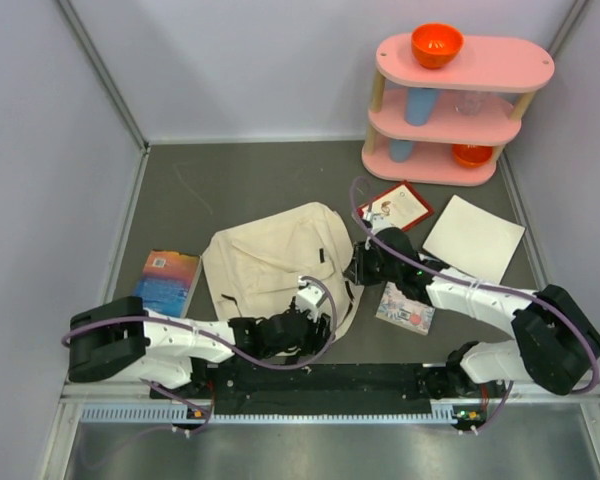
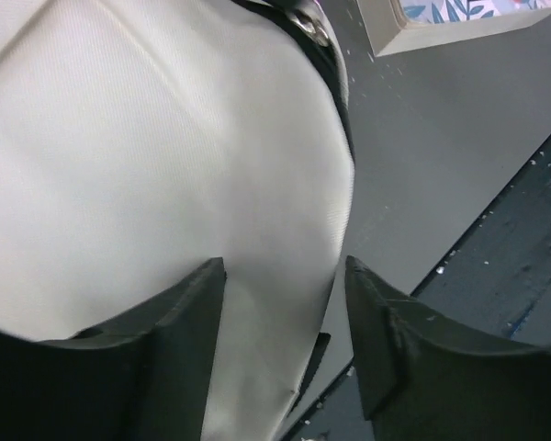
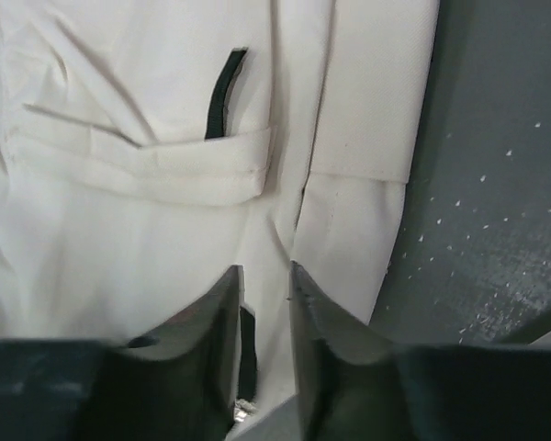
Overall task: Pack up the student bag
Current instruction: Unzip the student bag at the center of the board.
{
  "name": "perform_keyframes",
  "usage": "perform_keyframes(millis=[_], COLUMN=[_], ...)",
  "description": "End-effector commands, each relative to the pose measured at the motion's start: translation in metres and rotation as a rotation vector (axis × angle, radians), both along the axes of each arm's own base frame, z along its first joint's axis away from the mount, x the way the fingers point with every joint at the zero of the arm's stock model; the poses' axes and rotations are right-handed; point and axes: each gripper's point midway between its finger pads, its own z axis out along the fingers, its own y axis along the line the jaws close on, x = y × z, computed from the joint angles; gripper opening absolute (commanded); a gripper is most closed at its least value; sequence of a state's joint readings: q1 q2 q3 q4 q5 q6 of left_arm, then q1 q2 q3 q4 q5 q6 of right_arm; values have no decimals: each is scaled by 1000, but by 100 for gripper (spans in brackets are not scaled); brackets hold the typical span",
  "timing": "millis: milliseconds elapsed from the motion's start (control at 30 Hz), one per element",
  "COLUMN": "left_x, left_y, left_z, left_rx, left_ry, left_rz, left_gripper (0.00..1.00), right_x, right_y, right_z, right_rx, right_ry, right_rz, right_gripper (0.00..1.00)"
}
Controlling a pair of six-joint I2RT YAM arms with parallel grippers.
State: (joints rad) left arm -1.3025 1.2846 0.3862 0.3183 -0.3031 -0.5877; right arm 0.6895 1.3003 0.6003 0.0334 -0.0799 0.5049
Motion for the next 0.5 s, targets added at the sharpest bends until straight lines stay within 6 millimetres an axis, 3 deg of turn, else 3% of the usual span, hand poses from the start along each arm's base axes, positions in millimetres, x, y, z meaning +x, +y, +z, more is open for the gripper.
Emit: perform_keyframes(millis=[0, 100, 267, 467], left_x=[-5, 1, 8, 9], left_y=[5, 11, 27, 37], left_z=[3, 12, 28, 25], left_rx=[53, 80, 65, 84], left_ry=[-2, -38, -83, -92], left_rz=[-17, 0, 28, -21], left_gripper=[68, 77, 86, 86], right_x=[29, 22, -5, -45], right_y=[-1, -21, -38, -35], right_z=[56, 58, 74, 54], right_rx=[59, 31, 138, 308], right_ry=[-157, -158, -153, -15], right_rz=[-49, -117, -175, -166], right_gripper=[49, 67, 69, 69])
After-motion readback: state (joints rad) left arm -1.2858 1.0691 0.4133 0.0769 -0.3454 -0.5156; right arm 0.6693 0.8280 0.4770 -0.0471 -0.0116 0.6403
